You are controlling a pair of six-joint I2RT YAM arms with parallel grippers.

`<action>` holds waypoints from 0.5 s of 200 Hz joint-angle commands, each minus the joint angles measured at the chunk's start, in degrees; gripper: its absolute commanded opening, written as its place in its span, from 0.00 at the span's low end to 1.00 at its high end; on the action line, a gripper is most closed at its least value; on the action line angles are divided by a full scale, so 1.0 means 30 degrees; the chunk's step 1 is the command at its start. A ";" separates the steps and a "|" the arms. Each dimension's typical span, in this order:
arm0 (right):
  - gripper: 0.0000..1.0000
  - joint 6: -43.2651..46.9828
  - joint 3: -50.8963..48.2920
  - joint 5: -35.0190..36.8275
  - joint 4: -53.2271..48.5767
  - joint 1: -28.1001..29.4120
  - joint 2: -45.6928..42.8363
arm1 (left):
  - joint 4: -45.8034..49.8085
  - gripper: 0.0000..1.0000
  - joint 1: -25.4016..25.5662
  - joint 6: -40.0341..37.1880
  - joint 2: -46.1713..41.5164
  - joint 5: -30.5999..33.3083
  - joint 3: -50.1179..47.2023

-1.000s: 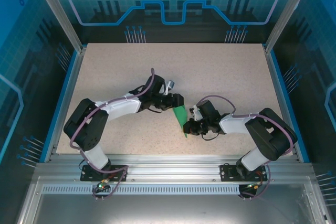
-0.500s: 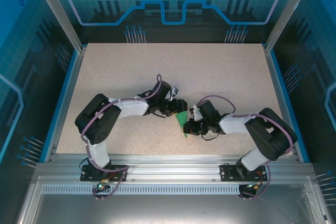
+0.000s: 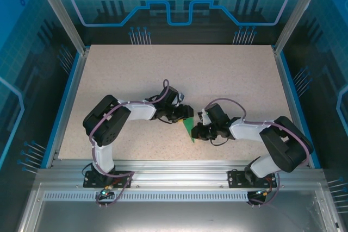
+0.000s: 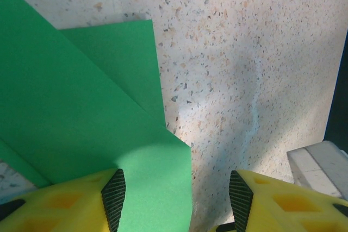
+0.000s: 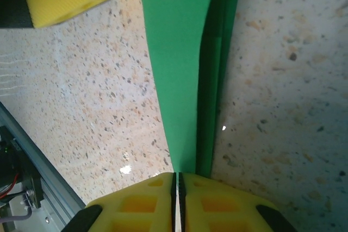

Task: Fold a paper plane with a square sheet of paper (pick it up from the middle)
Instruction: Fold the wing for the fifth time at the center of the table.

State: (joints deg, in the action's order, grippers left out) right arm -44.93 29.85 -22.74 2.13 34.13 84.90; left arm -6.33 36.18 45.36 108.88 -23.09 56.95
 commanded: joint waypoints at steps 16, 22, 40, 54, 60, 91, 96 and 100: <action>0.13 0.0224 0.1212 0.0088 -0.0675 0.0166 0.0763 | 0.0667 0.58 0.0138 0.0142 0.0333 0.0550 -0.0039; 0.13 0.0145 0.1214 -0.0173 -0.0330 0.0188 0.1086 | 0.0697 0.58 0.0151 0.0128 0.0303 0.0549 -0.0013; 0.14 -0.0124 0.0996 -0.0468 0.0355 0.0382 0.1895 | 0.0842 0.57 0.0139 0.0094 0.0284 0.0549 0.0038; 0.14 -0.0096 0.0728 -0.0447 0.0258 0.0574 0.2340 | 0.0921 0.57 0.0129 0.0054 0.0247 0.0604 0.0031; 0.14 -0.0122 0.0489 -0.0445 0.0235 0.0624 0.2451 | 0.0944 0.57 0.0149 0.0069 0.0241 0.0607 0.0031; 0.14 -0.0145 -0.1189 -0.0329 0.0120 0.1011 0.1851 | 0.1353 0.57 0.0150 0.0142 0.0296 0.0903 0.0115; 0.14 -0.0099 -0.1428 -0.0333 0.0032 0.1032 0.1676 | 0.1445 0.57 0.0152 0.0171 0.0327 0.0929 0.0162; 0.14 -0.0060 -0.1597 -0.0328 -0.0084 0.1088 0.1525 | 0.1513 0.57 0.0152 0.0170 0.0353 0.0941 0.0176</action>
State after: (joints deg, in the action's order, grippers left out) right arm -45.17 30.06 -23.49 7.88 35.09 89.58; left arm -6.11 36.25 45.36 108.88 -22.59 56.95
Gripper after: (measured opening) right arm 0.140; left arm 0.570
